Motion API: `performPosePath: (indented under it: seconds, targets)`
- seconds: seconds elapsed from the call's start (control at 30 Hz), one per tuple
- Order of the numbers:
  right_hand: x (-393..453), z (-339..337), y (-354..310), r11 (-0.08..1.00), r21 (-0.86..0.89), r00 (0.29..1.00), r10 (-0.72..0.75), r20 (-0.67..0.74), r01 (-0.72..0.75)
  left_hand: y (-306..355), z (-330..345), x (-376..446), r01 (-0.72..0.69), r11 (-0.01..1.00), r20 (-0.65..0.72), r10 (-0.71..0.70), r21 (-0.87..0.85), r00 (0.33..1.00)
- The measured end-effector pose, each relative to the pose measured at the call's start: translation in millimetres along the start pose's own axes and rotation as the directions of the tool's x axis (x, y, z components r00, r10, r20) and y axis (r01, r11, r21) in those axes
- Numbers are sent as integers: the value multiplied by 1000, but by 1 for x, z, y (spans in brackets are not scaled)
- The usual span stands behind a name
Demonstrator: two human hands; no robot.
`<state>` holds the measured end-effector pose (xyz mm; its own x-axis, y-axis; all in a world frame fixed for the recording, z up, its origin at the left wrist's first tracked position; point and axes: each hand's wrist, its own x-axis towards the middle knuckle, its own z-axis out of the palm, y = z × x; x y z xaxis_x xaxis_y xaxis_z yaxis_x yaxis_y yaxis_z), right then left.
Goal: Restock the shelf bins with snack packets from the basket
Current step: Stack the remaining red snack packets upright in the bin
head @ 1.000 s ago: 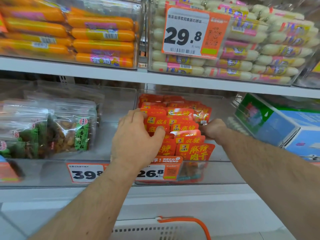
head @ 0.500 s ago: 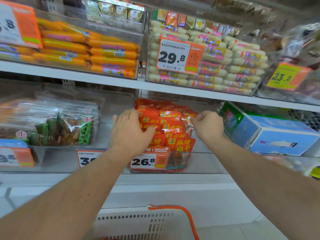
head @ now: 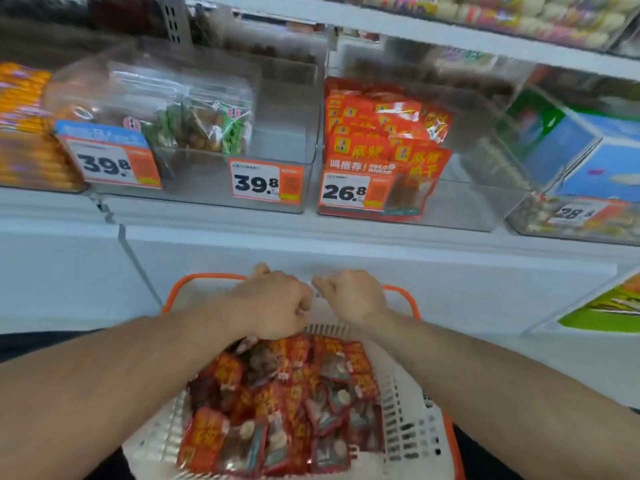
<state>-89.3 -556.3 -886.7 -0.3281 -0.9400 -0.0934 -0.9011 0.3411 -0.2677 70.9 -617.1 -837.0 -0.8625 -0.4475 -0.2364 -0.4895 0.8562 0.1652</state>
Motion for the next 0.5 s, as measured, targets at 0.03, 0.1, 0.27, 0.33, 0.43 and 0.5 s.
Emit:
performPosePath:
  seconds: [0.03,0.1,0.27,0.33,0.43,0.5]
  targets:
    - [0,17,4,999,39,998,34,53,-36,-2,6,-2,16,1000,28,-16,-6,999]
    - [-2,49,12,993,41,978,100,181,-109,-6,19,-4,15,1000,69,-15,-5,998]
    - [-23,98,25,933,110,828,244,506,-342,-10,31,2,50,996,166,-37,-75,985]
    - [-22,127,37,889,113,806,342,483,-445,-11,34,7,78,996,159,-69,-49,985]
    - [-17,157,47,793,113,729,482,486,-599,-14,39,15,93,992,191,-76,-83,979]
    - [-13,169,48,753,95,701,549,456,-651,-16,43,20,94,988,212,-68,-119,975]
